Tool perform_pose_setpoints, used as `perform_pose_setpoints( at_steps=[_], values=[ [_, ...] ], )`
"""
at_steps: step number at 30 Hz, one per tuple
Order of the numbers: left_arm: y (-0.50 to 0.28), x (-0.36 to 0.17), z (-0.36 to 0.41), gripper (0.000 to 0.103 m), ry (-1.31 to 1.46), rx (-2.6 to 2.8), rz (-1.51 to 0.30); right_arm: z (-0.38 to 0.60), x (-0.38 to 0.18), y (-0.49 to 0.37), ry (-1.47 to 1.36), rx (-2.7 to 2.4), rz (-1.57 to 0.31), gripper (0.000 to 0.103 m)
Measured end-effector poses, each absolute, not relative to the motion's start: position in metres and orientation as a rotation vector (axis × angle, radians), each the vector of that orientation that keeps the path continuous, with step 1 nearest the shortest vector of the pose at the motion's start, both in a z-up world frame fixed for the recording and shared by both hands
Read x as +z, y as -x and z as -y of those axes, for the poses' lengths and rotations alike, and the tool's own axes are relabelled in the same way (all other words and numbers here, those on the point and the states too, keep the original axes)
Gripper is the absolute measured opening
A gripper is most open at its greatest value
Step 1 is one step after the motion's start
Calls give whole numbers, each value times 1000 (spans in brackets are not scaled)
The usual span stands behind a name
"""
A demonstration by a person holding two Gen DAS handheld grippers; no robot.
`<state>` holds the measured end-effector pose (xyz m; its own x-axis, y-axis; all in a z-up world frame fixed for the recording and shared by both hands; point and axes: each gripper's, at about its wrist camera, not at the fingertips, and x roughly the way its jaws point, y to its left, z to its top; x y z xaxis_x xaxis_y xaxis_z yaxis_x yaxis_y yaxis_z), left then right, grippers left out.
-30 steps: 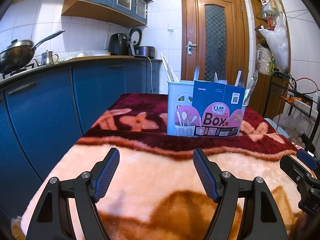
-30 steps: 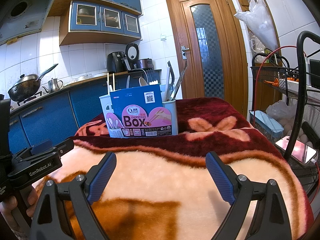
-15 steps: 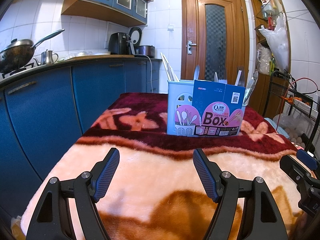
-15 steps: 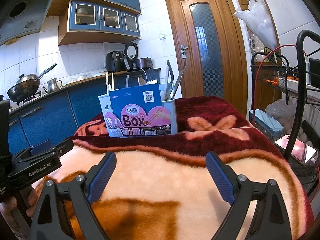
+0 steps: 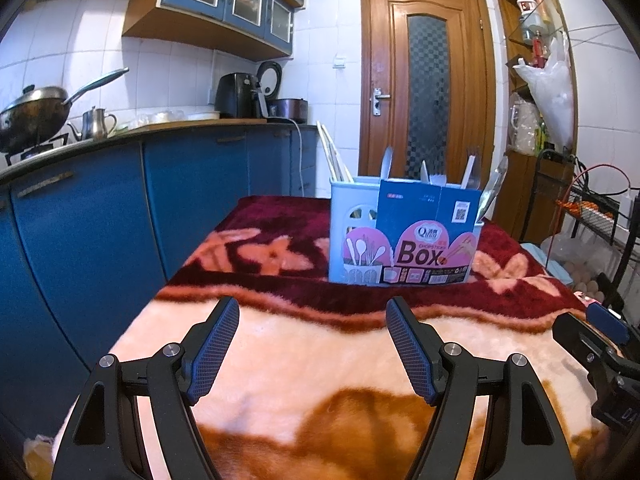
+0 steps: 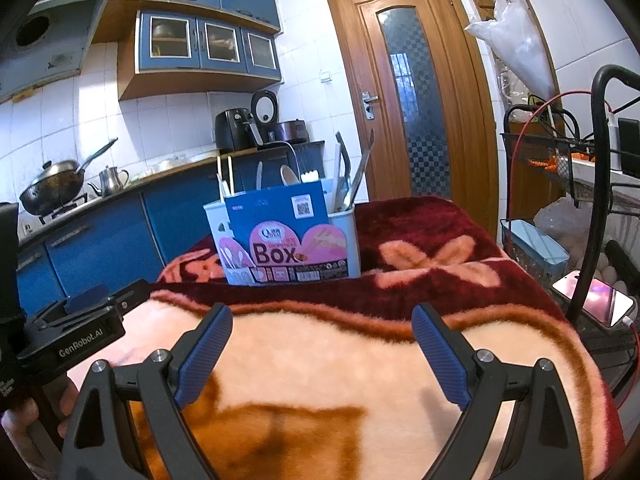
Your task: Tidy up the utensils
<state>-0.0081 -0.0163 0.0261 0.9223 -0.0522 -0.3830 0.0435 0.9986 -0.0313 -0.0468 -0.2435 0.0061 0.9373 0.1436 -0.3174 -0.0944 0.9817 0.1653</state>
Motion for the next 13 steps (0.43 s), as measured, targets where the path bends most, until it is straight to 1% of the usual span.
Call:
perform_pose_setpoints(
  at_steps=[13],
  values=[
    [34, 58, 20, 77, 20, -70, -328, 237, 36, 71, -133, 142, -264, 94]
  ],
)
